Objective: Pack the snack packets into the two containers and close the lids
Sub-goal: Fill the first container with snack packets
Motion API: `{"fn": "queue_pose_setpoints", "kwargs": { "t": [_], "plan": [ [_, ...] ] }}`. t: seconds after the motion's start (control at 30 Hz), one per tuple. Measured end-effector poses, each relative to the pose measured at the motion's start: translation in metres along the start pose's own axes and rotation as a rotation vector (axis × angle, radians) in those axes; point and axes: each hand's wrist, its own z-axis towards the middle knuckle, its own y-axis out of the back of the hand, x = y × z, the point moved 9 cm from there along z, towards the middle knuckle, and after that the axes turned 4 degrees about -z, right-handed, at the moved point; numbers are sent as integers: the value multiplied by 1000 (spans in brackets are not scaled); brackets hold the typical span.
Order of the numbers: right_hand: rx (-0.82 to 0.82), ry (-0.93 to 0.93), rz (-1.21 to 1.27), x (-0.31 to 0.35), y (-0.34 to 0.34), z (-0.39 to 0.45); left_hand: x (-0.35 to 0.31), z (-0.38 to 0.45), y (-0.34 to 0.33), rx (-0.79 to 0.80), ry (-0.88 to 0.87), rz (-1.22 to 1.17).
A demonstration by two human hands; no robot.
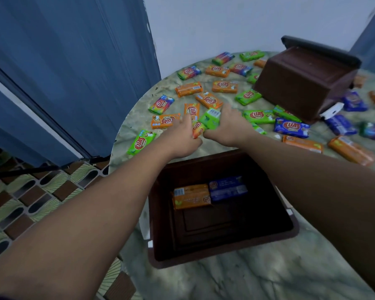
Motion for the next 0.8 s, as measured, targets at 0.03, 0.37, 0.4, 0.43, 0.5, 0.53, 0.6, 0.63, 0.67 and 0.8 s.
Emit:
{"fn": "queue_pose_setpoints", "kwargs": {
  "t": [0.03,0.37,0.4,0.43,0.5,0.53,0.6,0.63,0.67,0.8],
  "plan": [
    [-23,-4,14,-3,6,-9,-5,-5,0,-7,-7,1],
    [-27,38,12,-22,11,-89,-45,-87,-19,-34,-120,5],
    [-27,57,8,-22,9,-95,-46,-95,-23,-27,-122,16],
    [-26,74,-7,-23,7,-102,-47,-102,-27,-24,-128,27],
    [-31,119,-52,-24,2,-114,-50,-116,-35,-27,-148,40],
    [-42,145,-78,-24,0,-121,-51,-123,-39,-31,-157,41],
    [-42,197,-161,-25,-5,-132,-50,-134,-49,-30,-164,40],
    [-33,231,-217,-24,-8,-136,-48,-139,-53,-29,-168,46],
    [-15,269,-278,-23,-13,-141,-46,-143,-60,-17,-168,58],
    [66,376,-543,-23,-36,-155,-31,-151,-92,114,-138,139]
  ]
}}
